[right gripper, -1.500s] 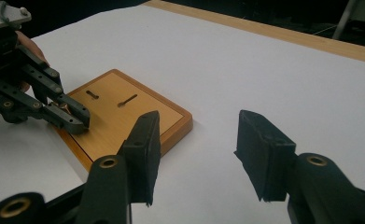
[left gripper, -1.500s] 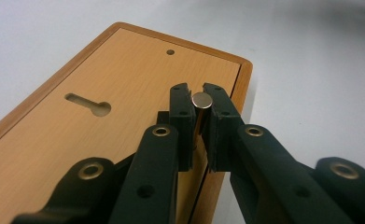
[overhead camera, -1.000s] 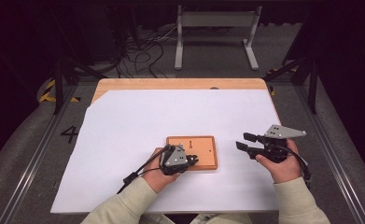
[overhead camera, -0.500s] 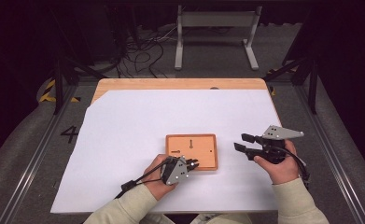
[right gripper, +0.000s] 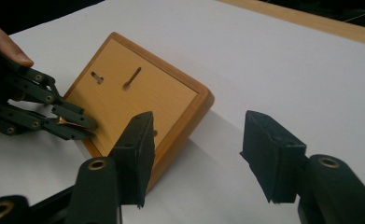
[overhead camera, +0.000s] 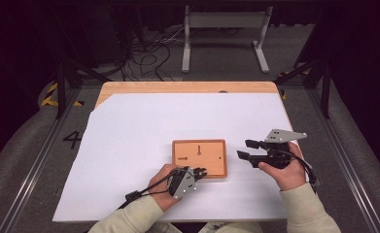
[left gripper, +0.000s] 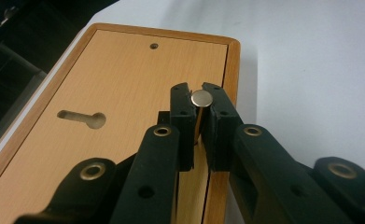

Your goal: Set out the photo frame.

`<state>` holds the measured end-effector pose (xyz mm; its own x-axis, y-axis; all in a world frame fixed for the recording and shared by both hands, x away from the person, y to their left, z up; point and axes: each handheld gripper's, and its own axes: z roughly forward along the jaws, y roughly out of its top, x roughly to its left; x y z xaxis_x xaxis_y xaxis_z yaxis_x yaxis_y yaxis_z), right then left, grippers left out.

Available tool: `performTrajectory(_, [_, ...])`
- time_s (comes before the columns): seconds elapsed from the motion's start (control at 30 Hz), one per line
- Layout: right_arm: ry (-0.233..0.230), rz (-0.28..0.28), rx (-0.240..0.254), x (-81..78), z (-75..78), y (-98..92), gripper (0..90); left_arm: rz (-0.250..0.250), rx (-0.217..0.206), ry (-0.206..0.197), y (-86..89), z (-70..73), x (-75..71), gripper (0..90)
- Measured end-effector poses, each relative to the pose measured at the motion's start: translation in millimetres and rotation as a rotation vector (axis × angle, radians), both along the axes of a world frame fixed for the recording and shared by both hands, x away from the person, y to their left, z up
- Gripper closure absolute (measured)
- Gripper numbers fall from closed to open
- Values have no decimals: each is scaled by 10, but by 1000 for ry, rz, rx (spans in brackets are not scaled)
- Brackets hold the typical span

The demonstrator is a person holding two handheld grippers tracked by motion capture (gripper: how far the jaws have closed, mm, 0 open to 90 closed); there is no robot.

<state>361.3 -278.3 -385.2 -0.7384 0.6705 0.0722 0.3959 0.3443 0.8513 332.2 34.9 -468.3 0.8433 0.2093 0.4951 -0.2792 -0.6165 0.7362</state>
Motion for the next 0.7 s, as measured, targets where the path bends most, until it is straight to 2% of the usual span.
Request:
performTrajectory(0.13, [84,63,-9,155,-12,189,366,1,-10,-2,-1,-11,-7,836])
performTrajectory(0.23, [164,81,-29,295,-44,313,316,0,-7,-9,1,-11,-12,836])
performTrajectory(0.3, [199,84,-46,391,-63,372,289,-1,-7,-13,3,-15,-17,836])
performTrajectory(0.33, [199,84,-46,391,-63,372,289,-1,-7,-13,3,-15,-17,836])
performTrajectory(0.37, [239,93,-48,496,-86,411,270,-1,-9,-10,1,-19,-20,836])
performTrajectory(0.4, [239,93,-48,496,-86,411,270,-2,-9,-12,2,-18,-21,836])
performTrajectory(0.43, [267,106,-59,578,-117,442,249,-2,-10,-16,4,-20,-20,836])
performTrajectory(0.47, [267,106,-59,578,-117,442,249,-2,-10,-16,4,-20,-20,836])
performTrajectory(0.5, [284,140,-67,635,-148,487,235,-1,-9,-14,6,-18,-18,836])
performTrajectory(0.53, [288,148,-63,651,-163,505,228,-1,-8,-14,6,-18,-19,836])
performTrajectory(0.6, [296,152,-65,670,-184,527,218,1,-10,-10,5,-20,-21,836])
performTrajectory(0.7, [335,165,-79,742,-267,580,200,-1,-11,-8,7,-20,-17,835])
